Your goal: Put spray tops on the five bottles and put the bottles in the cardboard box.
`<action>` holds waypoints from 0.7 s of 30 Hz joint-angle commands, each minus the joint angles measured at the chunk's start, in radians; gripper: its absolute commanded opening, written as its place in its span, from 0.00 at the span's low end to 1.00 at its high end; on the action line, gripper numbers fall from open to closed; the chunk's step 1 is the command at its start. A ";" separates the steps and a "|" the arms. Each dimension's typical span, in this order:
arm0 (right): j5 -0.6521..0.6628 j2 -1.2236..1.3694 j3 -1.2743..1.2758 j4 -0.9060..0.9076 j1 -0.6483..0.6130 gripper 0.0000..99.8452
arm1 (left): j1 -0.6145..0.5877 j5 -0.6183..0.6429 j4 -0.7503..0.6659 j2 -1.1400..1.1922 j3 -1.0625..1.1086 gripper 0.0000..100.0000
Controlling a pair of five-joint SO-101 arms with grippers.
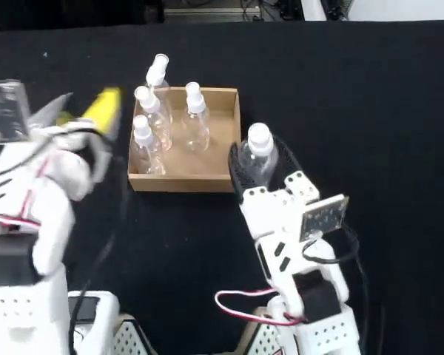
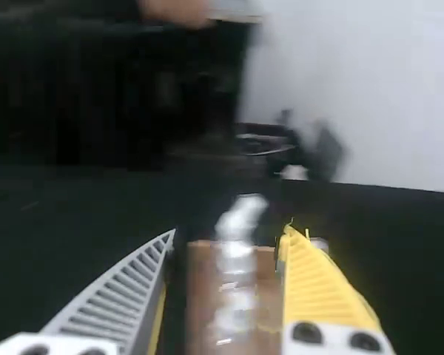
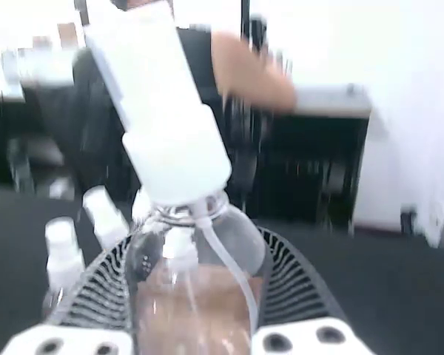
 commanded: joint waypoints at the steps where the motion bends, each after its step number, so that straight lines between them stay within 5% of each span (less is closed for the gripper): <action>1: -0.005 0.002 0.081 -0.324 -0.012 0.01 | -0.259 0.009 -0.021 -0.014 0.143 0.20; 5: -0.006 0.157 0.061 -0.516 -0.028 0.01 | -0.300 0.009 -0.207 -0.017 0.400 0.20; 10: 0.002 0.453 -0.119 -0.528 -0.107 0.01 | -0.314 0.009 -0.496 -0.017 0.674 0.20; 21: -0.002 0.931 -0.246 -0.629 -0.118 0.01 | -0.305 0.011 -0.872 -0.015 1.009 0.20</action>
